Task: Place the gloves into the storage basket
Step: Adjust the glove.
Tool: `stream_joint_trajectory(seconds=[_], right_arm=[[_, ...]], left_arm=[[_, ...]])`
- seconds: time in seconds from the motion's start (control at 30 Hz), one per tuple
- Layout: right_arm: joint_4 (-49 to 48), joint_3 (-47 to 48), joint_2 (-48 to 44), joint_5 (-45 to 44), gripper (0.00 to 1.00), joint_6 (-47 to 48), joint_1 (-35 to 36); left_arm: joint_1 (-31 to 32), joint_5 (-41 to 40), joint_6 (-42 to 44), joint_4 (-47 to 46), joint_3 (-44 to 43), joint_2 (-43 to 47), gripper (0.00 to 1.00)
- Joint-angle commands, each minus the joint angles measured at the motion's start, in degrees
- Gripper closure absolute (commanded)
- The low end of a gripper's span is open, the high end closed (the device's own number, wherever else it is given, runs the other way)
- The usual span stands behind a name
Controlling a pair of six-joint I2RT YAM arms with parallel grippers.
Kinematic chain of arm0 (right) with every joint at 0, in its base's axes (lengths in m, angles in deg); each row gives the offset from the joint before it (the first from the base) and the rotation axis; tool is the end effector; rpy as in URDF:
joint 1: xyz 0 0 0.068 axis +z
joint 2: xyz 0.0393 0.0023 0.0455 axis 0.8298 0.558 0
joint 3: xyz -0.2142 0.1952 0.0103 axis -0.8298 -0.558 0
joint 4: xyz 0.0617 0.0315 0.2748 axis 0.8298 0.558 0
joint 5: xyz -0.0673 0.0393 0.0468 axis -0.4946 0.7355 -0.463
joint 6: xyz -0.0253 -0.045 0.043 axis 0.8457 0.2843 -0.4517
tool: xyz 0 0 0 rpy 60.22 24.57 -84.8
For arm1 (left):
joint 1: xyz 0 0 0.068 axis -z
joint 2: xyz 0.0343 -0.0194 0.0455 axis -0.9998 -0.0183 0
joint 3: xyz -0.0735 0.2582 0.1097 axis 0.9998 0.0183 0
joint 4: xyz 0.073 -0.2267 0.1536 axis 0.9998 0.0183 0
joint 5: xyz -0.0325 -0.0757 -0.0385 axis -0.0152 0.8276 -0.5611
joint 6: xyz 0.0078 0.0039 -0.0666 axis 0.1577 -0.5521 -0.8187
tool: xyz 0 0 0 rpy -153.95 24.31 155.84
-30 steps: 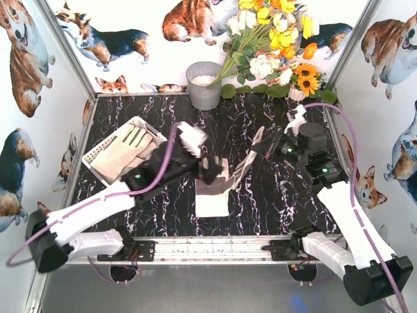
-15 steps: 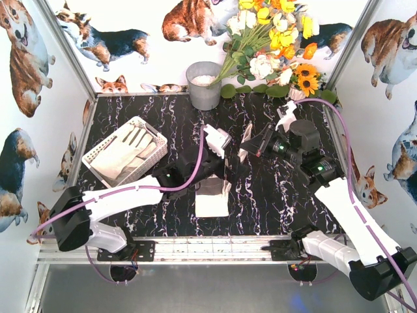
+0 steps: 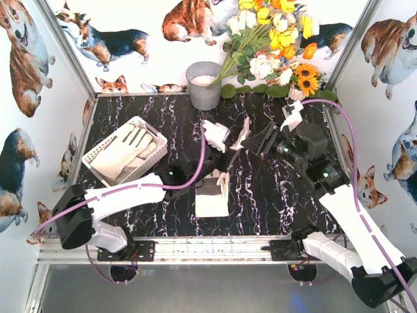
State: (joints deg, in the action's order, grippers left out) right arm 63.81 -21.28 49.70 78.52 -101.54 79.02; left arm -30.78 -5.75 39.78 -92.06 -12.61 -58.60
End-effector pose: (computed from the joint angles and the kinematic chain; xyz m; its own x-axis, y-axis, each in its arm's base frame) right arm 0.2025 0.1048 0.3797 -0.6446 0.4201 -0.6387 -0.3003 0.6292 0.7169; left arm 0.2072 -0.3086 0.3135 -0.2859 -0.0675 -0.9559 0.6406 0.7284 -0.2430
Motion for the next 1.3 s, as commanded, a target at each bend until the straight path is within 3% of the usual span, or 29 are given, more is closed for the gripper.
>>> stream_joint_trajectory(seconds=[0.0,0.23,0.4,0.6,0.73,0.9,1.1,1.27], right_arm=[[-1.17,2.05,-2.98,-2.31,0.61,7.49,0.26],[2.01,2.98,-4.68,-1.09,0.3,25.57,0.26],[0.73,1.57,-5.3,10.22,0.19,36.31,0.26],[-2.72,0.94,-2.46,22.81,0.14,37.56,0.26],[-6.12,0.66,-0.52,28.62,0.12,36.8,0.35],[-5.87,0.18,0.9,36.03,0.12,36.6,0.52],[-5.19,-3.08,1.06,32.1,0.11,38.02,0.53],[-7.45,-4.0,1.94,36.67,0.11,35.3,0.6]], left_arm=[[-0.51,-1.44,2.07,4.31,0.25,6.58,1.0],[-8.63,17.76,2.74,13.96,1.59,15.37,1.0],[-14.78,35.35,3.72,19.31,1.53,20.51,1.0],[-16.58,49.16,5.28,26.28,-0.99,22.25,1.0],[-16.53,53.84,5.36,29.36,-2.51,21.29,1.0],[-16.57,54.66,4.37,26.78,-1.49,21.94,1.0],[-16.55,57.25,2.73,25.06,-1.13,22.92,1.0],[-16.59,58.73,2.63,25.62,-1.51,23.15,1.0]])
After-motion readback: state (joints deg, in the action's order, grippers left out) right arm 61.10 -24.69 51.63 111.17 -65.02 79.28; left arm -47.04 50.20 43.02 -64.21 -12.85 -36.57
